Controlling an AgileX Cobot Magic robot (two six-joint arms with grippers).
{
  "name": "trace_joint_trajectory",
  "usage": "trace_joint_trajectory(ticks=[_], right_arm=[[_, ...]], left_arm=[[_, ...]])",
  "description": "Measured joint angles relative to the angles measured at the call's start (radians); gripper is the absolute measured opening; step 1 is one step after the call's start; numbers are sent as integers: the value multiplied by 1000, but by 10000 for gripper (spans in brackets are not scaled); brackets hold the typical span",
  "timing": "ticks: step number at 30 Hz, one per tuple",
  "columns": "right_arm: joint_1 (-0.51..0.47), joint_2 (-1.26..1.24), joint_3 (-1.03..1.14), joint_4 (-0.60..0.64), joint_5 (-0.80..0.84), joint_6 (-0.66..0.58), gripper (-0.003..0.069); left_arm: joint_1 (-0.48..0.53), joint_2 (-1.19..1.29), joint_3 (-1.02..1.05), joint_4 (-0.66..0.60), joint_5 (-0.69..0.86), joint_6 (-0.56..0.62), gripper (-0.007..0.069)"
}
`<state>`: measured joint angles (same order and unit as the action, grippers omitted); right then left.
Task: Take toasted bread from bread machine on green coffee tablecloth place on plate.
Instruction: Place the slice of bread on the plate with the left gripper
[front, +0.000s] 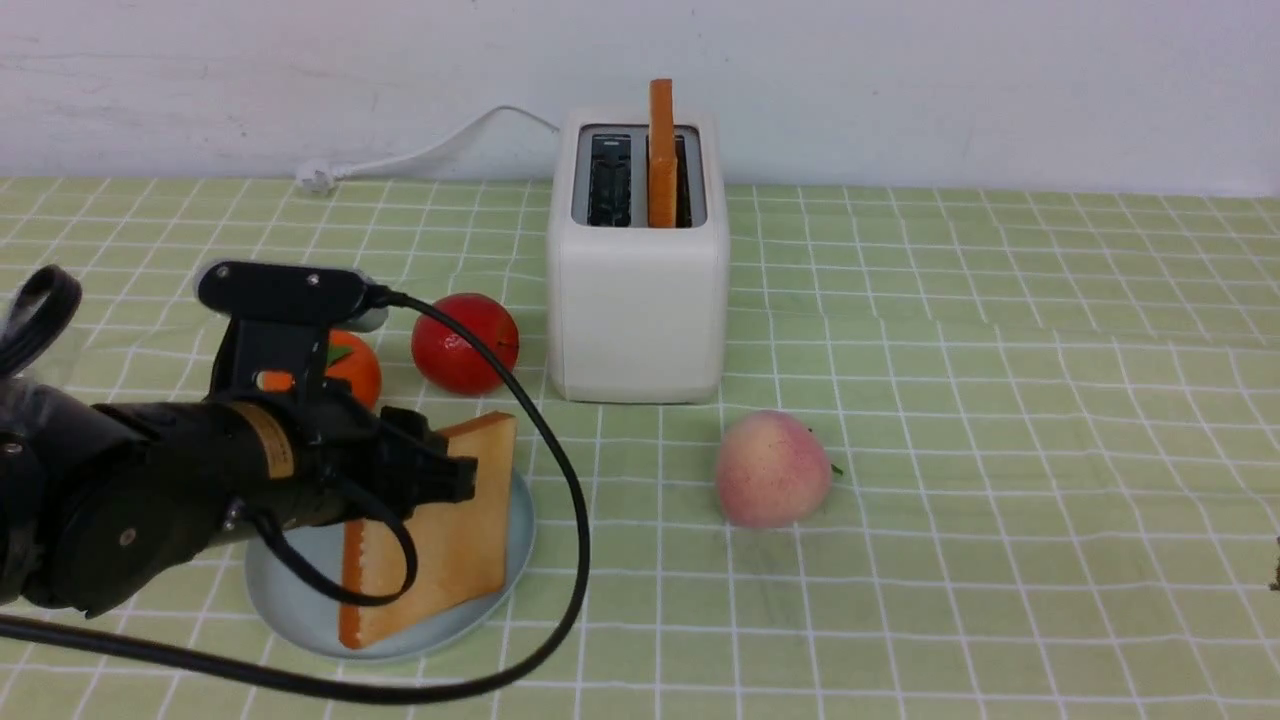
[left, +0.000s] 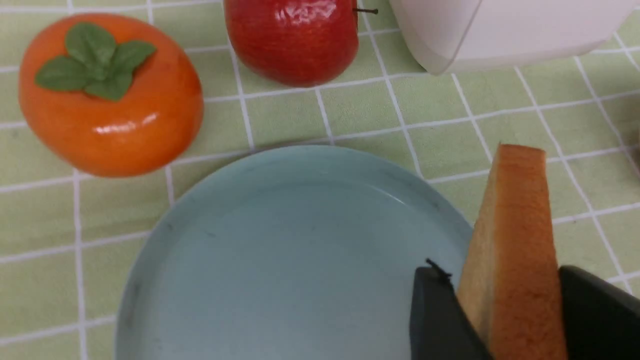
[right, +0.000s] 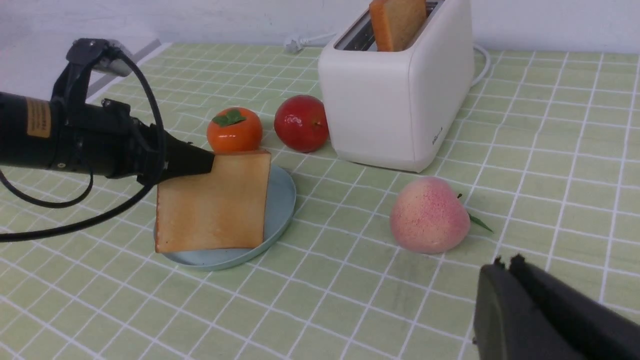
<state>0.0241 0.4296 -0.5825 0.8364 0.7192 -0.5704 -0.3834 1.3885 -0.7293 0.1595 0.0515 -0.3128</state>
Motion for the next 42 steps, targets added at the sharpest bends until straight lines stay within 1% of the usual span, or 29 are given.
trace_joint_trajectory(ticks=[3,7,11,20,23,27,31,35,37,40,42], right_arm=[[0,0,0,2,7,0,3],[0,0,0,6,8,0,3],[0,0,0,17,16,0,3],[0,0,0,43,37,0,4],[0,0,0,52,47,-12,4],[0,0,0,72,52,-23,5],[0,0,0,75,58,-36,6],[0,0,0,89,59,-60,6],[0,0,0,104,62,-74,6],[0,0,0,117,62,-87,6],[0,0,0,121,62,-101,6]], left_arm=[[0,0,0,50,-20,1,258],[0,0,0,69,-19,1,237],[0,0,0,91,-19,4,239],[0,0,0,140,2,5,273],[0,0,0,152,2,5,296],[0,0,0,154,2,5,347],[0,0,0,154,1,4,446],[0,0,0,154,-5,4,507],[2,0,0,154,-24,4,523],[10,0,0,154,-52,4,526],[45,0,0,154,-88,4,528]])
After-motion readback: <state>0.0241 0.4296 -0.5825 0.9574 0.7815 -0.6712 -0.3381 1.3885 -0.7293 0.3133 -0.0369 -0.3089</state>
